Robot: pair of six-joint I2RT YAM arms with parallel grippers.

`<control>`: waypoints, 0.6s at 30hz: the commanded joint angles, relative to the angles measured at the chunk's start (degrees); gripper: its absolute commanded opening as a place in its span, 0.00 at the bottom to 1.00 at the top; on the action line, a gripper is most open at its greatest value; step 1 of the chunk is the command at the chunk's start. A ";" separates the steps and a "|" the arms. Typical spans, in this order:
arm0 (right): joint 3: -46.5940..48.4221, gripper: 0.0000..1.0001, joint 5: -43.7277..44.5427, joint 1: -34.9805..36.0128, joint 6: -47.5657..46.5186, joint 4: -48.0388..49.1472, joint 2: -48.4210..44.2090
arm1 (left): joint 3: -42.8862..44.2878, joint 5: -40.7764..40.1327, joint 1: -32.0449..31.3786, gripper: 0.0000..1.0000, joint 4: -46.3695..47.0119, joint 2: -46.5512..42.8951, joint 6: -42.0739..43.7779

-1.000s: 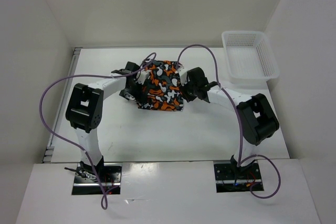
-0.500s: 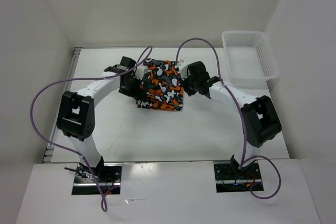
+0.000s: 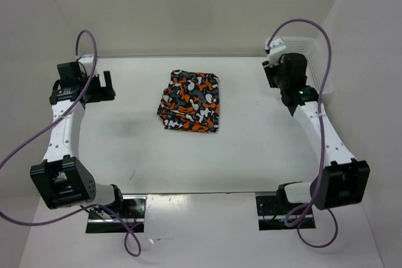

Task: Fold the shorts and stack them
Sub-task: Fold the shorts

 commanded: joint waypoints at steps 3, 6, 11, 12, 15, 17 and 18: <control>-6.86 0.51 2.14 -6.15 0.41 4.21 -10.03 | -8.18 -9.08 5.37 1.00 3.64 -7.58 0.25; -10.73 0.51 0.92 -7.74 1.72 4.74 -14.16 | -10.46 -11.21 8.18 1.00 4.79 -9.52 0.25; -15.21 0.52 0.30 -7.74 1.73 4.74 -17.60 | -13.36 -3.48 11.26 1.00 6.10 -11.54 0.25; -15.83 0.52 0.30 -7.74 1.73 4.74 -18.38 | -13.37 -3.47 11.27 1.00 6.11 -11.54 0.25; -16.36 0.54 -0.32 -7.74 1.73 4.22 -19.62 | -13.37 -5.75 11.27 1.00 6.11 -12.16 0.25; -17.50 0.55 -0.93 -7.74 1.73 4.21 -20.15 | -13.37 -7.07 11.27 1.00 6.11 -12.69 0.25; -17.50 0.55 -0.93 -7.74 1.73 4.21 -20.15 | -13.89 -7.08 11.27 1.00 6.11 -13.21 0.25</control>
